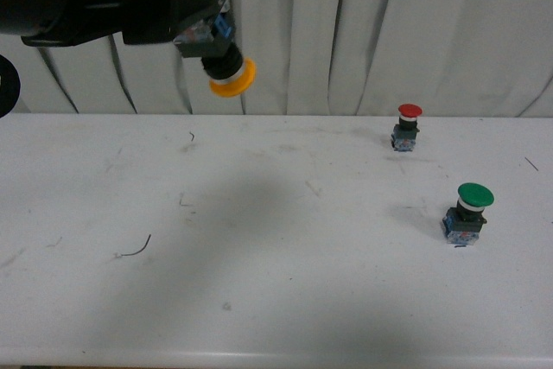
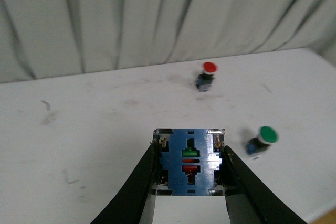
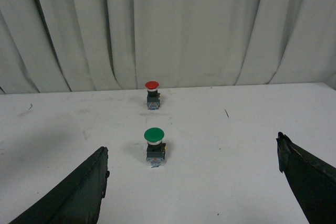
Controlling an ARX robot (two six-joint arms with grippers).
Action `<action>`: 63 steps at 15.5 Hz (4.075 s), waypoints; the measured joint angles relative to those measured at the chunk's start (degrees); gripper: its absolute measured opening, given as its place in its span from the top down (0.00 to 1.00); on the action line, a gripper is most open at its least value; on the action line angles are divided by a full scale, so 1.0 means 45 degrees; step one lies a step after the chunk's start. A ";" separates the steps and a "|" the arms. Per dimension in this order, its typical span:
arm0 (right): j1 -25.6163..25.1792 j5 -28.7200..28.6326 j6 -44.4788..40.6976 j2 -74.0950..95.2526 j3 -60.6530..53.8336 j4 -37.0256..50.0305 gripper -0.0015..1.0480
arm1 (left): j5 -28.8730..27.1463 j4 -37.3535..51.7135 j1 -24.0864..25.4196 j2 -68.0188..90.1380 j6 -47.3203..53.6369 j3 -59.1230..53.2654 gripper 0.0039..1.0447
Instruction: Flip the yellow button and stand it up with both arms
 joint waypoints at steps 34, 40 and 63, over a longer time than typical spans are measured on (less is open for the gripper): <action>-0.0738 -0.3026 0.0282 2.1041 0.7970 1.4071 0.06 | 0.4702 1.1866 0.0243 0.4269 -1.3746 -0.2098 0.71; 0.0670 -0.8354 0.9442 2.0123 0.6567 1.6330 0.06 | 0.4707 1.1744 0.0180 0.4269 -1.3498 -0.2055 0.71; 0.3317 -1.0860 1.9375 2.2542 0.8791 1.6388 0.06 | 0.4979 1.1939 0.0466 0.4269 -1.3508 -0.2040 0.71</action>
